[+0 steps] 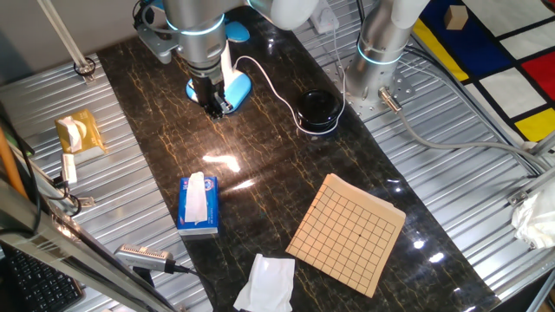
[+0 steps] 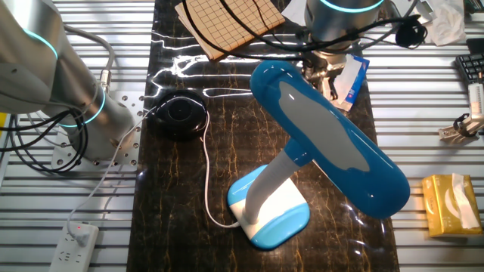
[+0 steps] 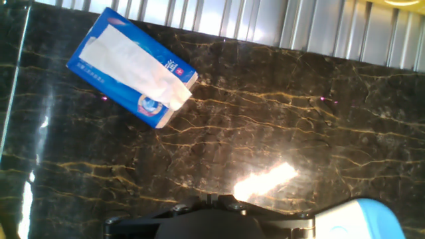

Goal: Turn off the desk lamp by pressing the button

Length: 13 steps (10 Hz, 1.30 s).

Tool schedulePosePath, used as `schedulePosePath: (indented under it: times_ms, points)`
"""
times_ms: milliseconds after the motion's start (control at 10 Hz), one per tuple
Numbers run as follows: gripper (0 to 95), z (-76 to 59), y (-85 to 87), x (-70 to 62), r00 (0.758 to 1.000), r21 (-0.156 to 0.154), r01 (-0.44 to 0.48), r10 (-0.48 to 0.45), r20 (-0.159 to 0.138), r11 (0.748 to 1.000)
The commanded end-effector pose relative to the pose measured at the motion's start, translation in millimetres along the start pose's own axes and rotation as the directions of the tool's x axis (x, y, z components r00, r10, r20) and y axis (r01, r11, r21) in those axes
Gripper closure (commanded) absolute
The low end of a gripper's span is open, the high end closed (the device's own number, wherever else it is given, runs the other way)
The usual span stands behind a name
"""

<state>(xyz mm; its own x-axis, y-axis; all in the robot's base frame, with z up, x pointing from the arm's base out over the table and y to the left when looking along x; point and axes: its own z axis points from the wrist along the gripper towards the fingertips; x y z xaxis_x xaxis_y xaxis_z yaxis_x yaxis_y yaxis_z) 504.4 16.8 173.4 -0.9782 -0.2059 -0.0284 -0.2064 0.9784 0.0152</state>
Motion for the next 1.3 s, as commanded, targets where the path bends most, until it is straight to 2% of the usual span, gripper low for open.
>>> schedulePosePath:
  times_ms: [100, 300, 400, 700, 800, 900, 1100, 1300]
  points:
    - [95.0, -2.8, 10.1, -12.4, 1.000, 0.020, -0.002, 0.002, -0.021, 1.000]
    - [95.0, -1.1, 23.3, -25.9, 0.999, 0.049, 0.006, -0.003, -0.046, 0.999]
    - [95.0, -0.7, 29.1, -34.5, 0.997, 0.057, 0.012, -0.007, -0.075, 0.998]
    - [95.0, -6.3, 36.1, -70.9, 0.970, 0.085, 0.102, -0.081, -0.227, 0.991]
    - [95.0, -4.7, 36.4, -78.6, 0.960, 0.106, 0.147, -0.117, -0.253, 0.983]
    - [95.0, 1.4, 35.1, -85.7, 0.941, 0.154, 0.222, -0.171, -0.292, 0.963]
    - [95.0, 16.3, 24.4, -89.0, 0.906, 0.195, 0.326, -0.247, -0.344, 0.925]
    - [95.0, 22.7, 10.3, -89.1, 0.892, 0.211, 0.358, -0.266, -0.366, 0.910]
